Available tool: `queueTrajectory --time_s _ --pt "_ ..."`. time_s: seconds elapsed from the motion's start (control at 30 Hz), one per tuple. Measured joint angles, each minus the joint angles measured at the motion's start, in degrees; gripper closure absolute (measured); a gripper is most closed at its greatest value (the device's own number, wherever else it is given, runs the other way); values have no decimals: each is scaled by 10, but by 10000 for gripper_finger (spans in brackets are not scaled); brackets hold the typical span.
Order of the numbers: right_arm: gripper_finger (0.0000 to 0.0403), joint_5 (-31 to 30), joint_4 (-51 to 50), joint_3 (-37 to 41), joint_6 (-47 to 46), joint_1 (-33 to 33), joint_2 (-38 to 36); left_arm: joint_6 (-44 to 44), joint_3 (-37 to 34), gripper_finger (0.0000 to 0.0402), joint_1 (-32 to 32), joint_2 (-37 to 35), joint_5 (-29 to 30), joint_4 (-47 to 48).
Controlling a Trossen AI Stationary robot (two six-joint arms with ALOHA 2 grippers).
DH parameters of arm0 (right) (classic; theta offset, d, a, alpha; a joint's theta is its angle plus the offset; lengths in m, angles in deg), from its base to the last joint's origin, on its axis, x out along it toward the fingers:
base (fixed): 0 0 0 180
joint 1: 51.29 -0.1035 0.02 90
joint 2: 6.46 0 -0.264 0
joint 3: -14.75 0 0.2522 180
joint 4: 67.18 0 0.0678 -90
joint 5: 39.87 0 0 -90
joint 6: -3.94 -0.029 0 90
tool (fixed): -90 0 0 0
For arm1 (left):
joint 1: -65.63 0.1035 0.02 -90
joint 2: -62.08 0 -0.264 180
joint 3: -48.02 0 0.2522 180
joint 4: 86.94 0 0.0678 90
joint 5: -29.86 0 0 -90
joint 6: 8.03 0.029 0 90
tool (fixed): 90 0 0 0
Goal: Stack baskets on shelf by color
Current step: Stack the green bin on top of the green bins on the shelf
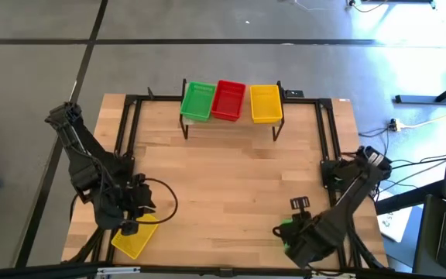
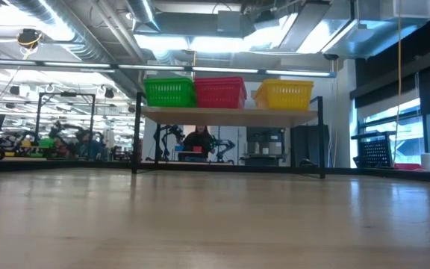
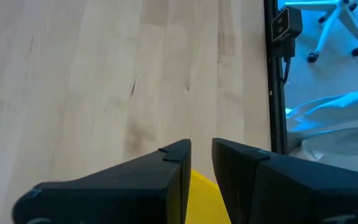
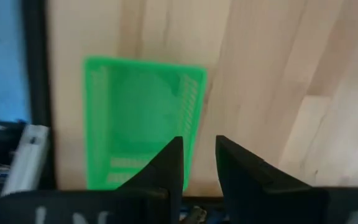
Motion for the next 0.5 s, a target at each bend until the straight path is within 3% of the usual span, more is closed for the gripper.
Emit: queueTrajectory --time_s 0.27,0.5 --pt "312 33 130 161 44 0 0 -13 0 344 0 0 0 -1" --pt "312 33 168 229 63 1 0 -36 0 344 0 0 0 -5"
